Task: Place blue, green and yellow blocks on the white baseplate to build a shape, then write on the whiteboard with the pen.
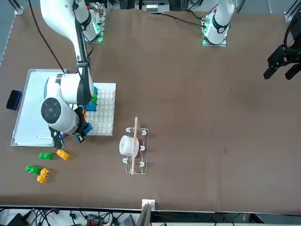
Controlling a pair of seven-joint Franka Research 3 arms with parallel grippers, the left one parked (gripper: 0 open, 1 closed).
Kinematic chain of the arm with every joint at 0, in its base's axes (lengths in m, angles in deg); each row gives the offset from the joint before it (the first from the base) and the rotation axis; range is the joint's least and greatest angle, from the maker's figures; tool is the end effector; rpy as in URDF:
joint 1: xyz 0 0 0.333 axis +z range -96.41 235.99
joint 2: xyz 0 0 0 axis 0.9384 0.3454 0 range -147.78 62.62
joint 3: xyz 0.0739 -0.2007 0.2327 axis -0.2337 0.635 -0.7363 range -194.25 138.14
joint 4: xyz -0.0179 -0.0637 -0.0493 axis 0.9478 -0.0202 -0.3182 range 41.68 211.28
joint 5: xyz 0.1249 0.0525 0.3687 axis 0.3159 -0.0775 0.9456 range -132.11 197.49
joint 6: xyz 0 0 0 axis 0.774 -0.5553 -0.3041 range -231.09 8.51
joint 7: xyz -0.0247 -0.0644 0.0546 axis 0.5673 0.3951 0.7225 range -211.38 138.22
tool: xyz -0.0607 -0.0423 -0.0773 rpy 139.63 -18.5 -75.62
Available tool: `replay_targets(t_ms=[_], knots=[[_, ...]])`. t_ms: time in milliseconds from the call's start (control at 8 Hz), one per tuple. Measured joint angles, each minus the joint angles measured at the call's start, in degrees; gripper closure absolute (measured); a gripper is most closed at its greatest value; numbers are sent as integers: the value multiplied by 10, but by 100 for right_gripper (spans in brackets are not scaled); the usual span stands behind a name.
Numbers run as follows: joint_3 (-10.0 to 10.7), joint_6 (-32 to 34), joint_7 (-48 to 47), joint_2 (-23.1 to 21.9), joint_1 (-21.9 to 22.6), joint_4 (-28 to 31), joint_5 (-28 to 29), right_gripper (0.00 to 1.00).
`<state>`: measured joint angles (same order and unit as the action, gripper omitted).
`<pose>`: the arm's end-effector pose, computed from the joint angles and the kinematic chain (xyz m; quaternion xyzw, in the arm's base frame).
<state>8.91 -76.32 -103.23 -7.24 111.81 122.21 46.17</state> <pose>0.6679 0.1463 0.3462 0.8512 -0.5180 0.0046 0.0847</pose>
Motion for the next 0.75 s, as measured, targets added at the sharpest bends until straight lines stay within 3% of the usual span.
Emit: replay_targets(t_ms=[500,750], knots=[[10,-86,-90,-83,20,119,0,64],[34,-151,-107,-97,65,187,0,64]])
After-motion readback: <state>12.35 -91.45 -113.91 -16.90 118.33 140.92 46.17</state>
